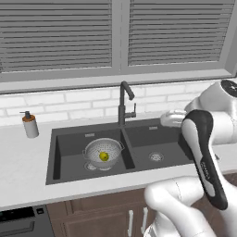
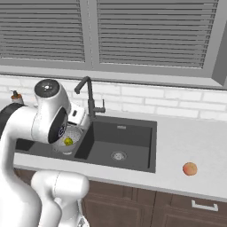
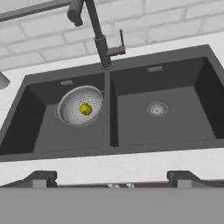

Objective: Put the colander in the sink, put the pear, peach in the colander, and turn on the sink faucet and pour water over the colander.

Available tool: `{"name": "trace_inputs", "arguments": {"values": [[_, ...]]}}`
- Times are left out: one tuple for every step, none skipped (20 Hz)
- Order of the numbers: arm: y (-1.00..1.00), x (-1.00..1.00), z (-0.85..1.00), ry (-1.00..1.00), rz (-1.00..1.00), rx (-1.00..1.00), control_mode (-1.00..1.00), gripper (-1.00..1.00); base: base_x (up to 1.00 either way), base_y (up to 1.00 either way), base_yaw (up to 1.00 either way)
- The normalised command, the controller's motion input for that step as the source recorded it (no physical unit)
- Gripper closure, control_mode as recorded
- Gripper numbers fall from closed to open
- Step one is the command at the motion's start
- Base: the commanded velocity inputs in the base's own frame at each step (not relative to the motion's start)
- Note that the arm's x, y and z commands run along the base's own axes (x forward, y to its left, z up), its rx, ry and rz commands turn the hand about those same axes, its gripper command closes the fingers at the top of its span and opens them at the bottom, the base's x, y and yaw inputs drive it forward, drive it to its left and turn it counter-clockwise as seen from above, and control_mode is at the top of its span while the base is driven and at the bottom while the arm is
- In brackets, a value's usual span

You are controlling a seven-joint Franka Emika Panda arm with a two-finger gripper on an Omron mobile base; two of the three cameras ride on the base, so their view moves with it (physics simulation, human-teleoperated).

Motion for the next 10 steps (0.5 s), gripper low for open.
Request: {"name": "trace_inputs", "arguments": {"values": [[-1.0,-0.24,0.0,0.0,-0.05,-0.05,-1.0,-1.0,0.0,0.0,0.0],[-1.0,-0.2,0.0,0.0,-0.06,-0.06,-1.0,-1.0,0.0,0.0,0.0],[-1.0,-0.11,0.0,0.0,-0.07,-0.05,-1.0,-1.0,0.0,0.0,0.0],[-1.0,-0.06,0.0,0.0,-0.08,-0.06,-1.0,-1.0,0.0,0.0,0.0],[-1.0,0.0,0.0,0.0,-0.09,-0.05,-1.0,-1.0,0.0,0.0,0.0],[-1.0,0.0,0.0,0.0,-0.11,-0.05,-1.0,-1.0,0.0,0.0,0.0],[-1.0,0.0,0.0,0.0,-0.11,-0.03,-1.0,-1.0,0.0,0.0,0.0],[-1.0,0.0,0.0,0.01,-0.11,-0.02,-1.0,-1.0,0.0,0.0,0.0],[-1.0,0.0,0.0,0.01,-0.11,-0.02,-1.0,-1.0,0.0,0.0,0.0],[-1.0,0.0,-0.02,0.02,-0.12,-0.02,-1.0,-1.0,0.0,0.0,0.0]]}}
